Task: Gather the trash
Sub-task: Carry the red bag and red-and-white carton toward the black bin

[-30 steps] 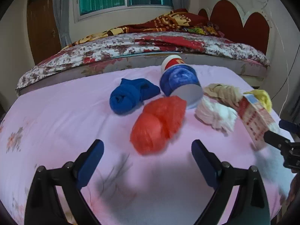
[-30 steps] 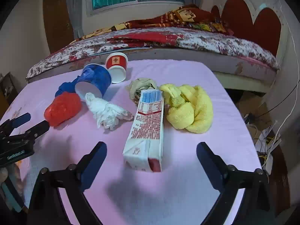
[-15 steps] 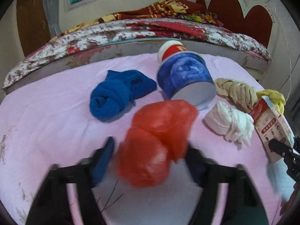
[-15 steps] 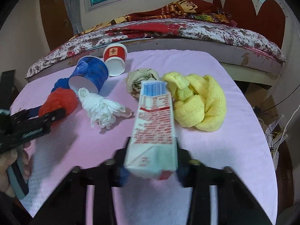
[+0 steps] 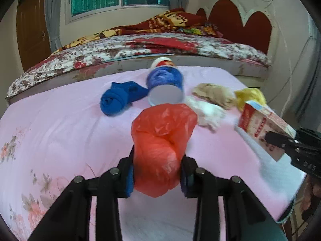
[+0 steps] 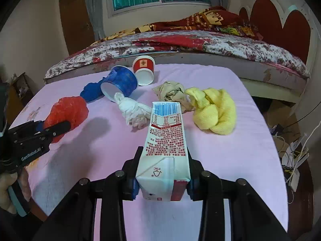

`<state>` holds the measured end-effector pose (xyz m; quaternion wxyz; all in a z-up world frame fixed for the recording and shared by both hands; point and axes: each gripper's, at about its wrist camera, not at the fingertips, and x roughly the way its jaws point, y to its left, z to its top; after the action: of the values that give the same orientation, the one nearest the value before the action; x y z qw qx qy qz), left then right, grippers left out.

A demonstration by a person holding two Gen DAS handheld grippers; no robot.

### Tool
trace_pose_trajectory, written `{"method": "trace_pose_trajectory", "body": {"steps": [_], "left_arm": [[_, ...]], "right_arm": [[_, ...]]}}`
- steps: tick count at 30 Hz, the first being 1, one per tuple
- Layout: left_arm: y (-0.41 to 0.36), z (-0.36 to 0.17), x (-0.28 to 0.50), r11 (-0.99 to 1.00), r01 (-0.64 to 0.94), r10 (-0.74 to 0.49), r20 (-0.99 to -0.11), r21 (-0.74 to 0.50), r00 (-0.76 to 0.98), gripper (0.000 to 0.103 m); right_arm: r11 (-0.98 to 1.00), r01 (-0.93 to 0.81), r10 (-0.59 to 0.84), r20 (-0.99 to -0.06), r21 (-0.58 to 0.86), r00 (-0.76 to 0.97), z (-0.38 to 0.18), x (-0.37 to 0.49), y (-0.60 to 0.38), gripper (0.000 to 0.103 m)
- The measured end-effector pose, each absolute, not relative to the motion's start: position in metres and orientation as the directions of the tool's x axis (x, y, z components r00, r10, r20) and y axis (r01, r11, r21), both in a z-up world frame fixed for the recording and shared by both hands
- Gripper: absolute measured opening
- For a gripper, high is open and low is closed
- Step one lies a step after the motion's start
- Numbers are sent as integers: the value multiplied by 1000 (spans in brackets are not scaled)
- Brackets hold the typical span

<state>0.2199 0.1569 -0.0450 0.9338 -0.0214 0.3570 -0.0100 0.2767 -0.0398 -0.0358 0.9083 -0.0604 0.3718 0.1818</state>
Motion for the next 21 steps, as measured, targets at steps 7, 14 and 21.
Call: {"method": "trace_pose_trajectory", "body": {"steps": [7, 14, 21], "left_arm": [[118, -30, 190, 996, 76, -87, -646, -45, 758, 34], [76, -18, 170, 986, 159, -154, -632, -50, 759, 34], [32, -13, 154, 968, 245, -224, -627, -55, 746, 34]], "right_arm": [[931, -364, 278, -669, 13, 689, -15, 240, -69, 38], [955, -296, 232, -653, 12, 721, 4, 208, -120, 38], [975, -221, 169, -639, -1, 750, 17, 174, -172, 38]]}}
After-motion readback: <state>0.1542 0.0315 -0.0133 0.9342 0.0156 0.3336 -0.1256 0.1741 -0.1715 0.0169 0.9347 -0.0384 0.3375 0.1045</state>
